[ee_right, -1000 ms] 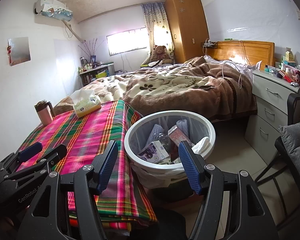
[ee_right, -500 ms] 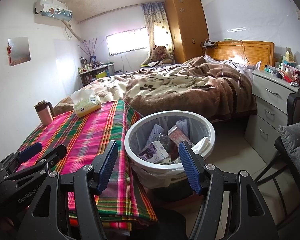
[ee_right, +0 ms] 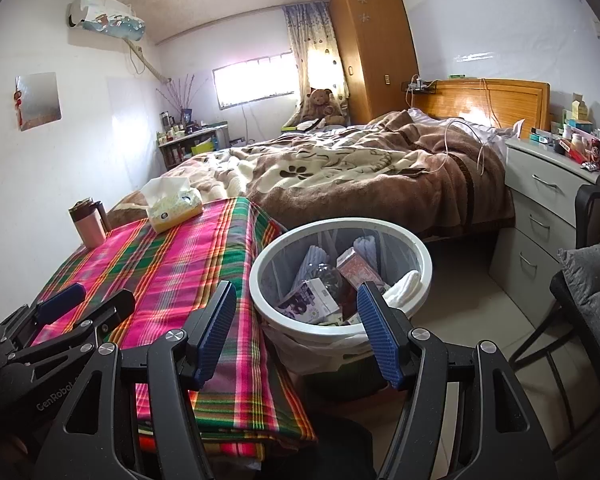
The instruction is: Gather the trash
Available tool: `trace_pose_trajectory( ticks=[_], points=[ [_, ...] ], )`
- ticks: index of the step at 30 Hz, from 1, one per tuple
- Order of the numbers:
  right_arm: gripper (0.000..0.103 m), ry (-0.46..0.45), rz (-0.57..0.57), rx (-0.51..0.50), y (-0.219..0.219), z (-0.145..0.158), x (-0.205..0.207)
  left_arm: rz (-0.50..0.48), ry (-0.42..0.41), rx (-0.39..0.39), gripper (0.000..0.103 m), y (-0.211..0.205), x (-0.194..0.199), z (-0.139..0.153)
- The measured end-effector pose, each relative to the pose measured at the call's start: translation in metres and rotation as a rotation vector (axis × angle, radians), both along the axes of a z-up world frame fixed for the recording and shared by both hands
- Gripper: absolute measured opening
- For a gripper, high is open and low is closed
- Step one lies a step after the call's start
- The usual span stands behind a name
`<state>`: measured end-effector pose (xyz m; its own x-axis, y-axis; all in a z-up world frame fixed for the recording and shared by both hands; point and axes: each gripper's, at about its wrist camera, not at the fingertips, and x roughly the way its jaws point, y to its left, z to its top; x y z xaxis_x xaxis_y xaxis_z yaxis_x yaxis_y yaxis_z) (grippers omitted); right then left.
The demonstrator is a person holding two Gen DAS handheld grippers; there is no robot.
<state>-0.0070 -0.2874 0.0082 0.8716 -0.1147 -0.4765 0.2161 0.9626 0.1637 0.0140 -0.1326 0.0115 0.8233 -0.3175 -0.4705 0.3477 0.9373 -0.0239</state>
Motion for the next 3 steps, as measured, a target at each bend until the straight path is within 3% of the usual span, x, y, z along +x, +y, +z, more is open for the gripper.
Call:
trace_pose_trajectory(
  ticks=[3],
  points=[
    [0.065,0.000,0.000,-0.001,-0.0002,0.0001,0.0000,0.000,0.000,0.000,0.074,0.0000,-0.0002,-0.0006]
  ],
)
